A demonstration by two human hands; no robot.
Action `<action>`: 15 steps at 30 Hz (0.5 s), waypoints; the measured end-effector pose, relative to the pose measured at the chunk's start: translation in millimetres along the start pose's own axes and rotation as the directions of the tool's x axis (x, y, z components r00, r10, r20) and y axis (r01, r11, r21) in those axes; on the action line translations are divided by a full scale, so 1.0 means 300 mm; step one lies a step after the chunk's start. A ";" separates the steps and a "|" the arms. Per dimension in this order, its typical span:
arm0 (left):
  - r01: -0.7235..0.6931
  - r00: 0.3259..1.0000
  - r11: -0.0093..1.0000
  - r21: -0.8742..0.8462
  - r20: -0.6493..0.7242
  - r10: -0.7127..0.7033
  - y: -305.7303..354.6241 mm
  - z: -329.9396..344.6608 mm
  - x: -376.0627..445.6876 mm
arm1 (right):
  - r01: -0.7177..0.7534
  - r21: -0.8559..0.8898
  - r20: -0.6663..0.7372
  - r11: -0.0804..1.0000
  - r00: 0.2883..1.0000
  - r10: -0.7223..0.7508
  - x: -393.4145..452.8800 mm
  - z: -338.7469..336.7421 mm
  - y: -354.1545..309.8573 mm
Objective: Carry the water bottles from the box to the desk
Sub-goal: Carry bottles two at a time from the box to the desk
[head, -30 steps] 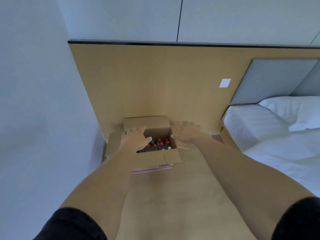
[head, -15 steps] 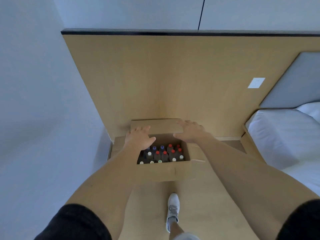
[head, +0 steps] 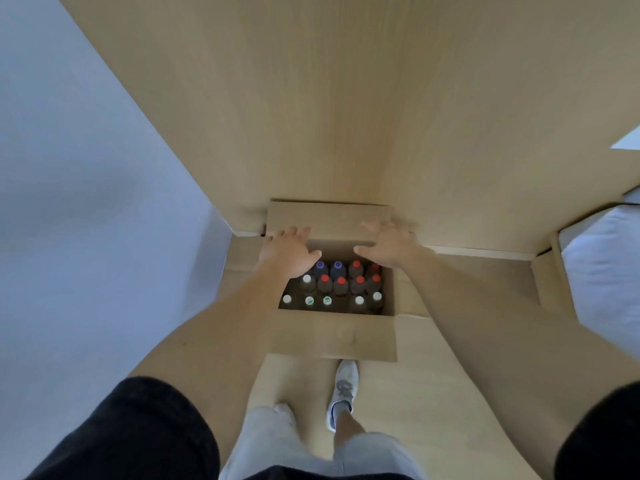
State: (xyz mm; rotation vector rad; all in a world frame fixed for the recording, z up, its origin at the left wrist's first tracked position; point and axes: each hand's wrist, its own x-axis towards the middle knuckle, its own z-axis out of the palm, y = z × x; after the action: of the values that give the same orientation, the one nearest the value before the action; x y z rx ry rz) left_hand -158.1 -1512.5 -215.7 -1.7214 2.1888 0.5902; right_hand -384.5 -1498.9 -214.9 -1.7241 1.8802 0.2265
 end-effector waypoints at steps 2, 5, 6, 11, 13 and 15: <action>0.012 1.000 1.000 -0.014 0.013 -0.012 0.000 0.018 0.048 | 0.007 0.002 0.018 1.000 1.000 -0.007 0.049 0.022 0.018; 0.016 1.000 0.999 -0.048 0.021 -0.015 -0.003 0.048 0.110 | 0.008 0.005 0.035 1.000 0.999 -0.008 0.104 0.058 0.046; 0.015 1.000 0.998 -0.057 0.024 -0.014 -0.006 0.060 0.133 | 0.004 0.007 0.038 1.000 0.999 -0.005 0.121 0.072 0.054; -0.001 0.999 0.994 -0.108 0.044 0.006 -0.022 0.141 0.277 | -0.016 0.019 0.036 1.000 0.999 0.016 0.216 0.164 0.092; -0.016 0.999 0.994 -0.105 0.049 0.021 -0.030 0.195 0.347 | -0.036 0.033 0.055 0.999 0.998 0.034 0.274 0.220 0.109; -0.026 0.998 0.994 -0.103 0.053 0.031 -0.048 0.262 0.417 | -0.049 0.049 0.079 0.998 0.996 0.045 0.341 0.282 0.125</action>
State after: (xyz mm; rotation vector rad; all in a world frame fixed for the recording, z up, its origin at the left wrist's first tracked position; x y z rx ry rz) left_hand -176.0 -1583.3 -345.0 -1.7050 2.1842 0.7590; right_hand -396.0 -1539.6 -346.0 -1.6158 1.8551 0.2578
